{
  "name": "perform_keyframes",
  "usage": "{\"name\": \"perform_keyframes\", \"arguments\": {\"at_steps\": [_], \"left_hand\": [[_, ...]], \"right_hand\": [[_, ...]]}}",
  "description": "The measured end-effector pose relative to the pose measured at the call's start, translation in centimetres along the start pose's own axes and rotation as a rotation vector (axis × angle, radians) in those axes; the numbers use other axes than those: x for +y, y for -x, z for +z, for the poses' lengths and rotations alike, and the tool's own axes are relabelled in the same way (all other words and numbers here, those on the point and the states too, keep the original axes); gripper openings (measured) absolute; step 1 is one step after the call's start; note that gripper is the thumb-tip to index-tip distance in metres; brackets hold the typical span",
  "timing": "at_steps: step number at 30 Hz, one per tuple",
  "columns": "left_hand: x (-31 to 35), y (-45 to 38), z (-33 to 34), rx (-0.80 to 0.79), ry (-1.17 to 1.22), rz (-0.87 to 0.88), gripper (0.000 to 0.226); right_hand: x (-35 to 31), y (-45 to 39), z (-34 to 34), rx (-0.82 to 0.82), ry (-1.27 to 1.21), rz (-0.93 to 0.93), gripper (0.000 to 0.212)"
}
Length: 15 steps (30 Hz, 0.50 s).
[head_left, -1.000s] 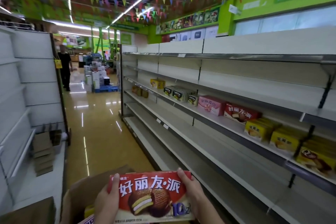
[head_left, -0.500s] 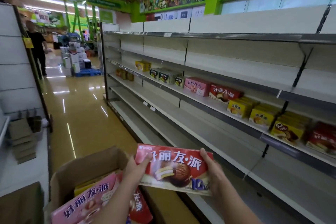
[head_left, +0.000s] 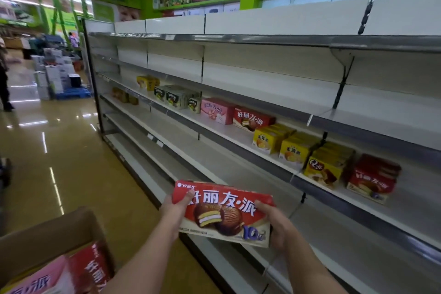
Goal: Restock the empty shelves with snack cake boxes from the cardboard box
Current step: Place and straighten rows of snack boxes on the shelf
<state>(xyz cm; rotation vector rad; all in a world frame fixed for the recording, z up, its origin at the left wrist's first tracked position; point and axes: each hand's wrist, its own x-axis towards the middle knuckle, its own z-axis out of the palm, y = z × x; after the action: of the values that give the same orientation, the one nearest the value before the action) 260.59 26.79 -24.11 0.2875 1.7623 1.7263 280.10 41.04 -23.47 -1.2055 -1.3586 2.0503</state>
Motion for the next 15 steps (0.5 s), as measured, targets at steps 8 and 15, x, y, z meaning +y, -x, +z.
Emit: {"name": "perform_keyframes", "arguments": {"at_steps": [8, 15], "left_hand": [[-0.2, -3.1, 9.1, 0.113, 0.063, 0.009, 0.048], [0.9, -7.1, 11.3, 0.238, 0.072, 0.023, 0.058]], "right_hand": [[-4.5, -6.1, -5.9, -0.093, 0.038, -0.030, 0.046], [-6.2, -11.8, -5.4, -0.021, 0.212, -0.054, 0.050]]}}
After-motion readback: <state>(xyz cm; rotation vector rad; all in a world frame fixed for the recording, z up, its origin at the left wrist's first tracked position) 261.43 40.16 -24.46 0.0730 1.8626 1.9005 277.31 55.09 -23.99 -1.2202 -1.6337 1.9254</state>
